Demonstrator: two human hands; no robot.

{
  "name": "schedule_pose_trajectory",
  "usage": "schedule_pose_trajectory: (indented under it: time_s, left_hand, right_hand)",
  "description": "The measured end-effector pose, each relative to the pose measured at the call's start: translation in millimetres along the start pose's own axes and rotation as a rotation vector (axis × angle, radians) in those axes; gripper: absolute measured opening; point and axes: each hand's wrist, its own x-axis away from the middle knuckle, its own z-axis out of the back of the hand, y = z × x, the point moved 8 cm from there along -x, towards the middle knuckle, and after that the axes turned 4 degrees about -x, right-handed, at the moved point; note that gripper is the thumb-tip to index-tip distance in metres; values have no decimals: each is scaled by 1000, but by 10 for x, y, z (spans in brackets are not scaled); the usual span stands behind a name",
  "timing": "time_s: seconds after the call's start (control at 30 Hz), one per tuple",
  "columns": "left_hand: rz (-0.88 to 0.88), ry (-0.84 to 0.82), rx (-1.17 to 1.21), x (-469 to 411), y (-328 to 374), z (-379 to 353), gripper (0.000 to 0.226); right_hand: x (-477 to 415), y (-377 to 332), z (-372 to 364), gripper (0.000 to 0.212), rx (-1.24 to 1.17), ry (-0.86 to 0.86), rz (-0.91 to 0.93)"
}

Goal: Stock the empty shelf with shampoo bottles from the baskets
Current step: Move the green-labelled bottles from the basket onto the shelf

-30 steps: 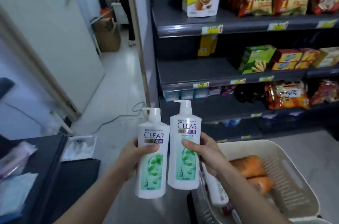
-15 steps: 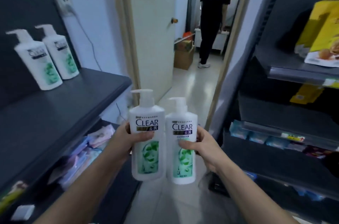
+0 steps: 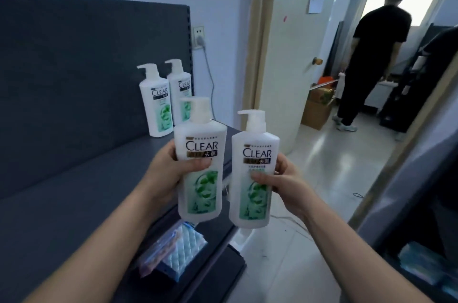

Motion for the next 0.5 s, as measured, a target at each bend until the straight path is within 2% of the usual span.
schedule_pose_trajectory:
  time_s: [0.07,0.17,0.3,0.5]
  left_hand:
    - [-15,53,7,-120,30,157,47]
    - [-19,142,17,-292,41,335,61]
    - [-28,267,19,-518,42,472,52]
    - [-62,447,6,-858,38,580,56]
  right_hand:
    - [-226,-47,-99,66,8,-44,1]
    - [-568,-122,-191,65,31,-95,8]
    - [-1051,-194,-233,57,58,-162,7]
    - [-1777,-325,-284,52,42,-312,11]
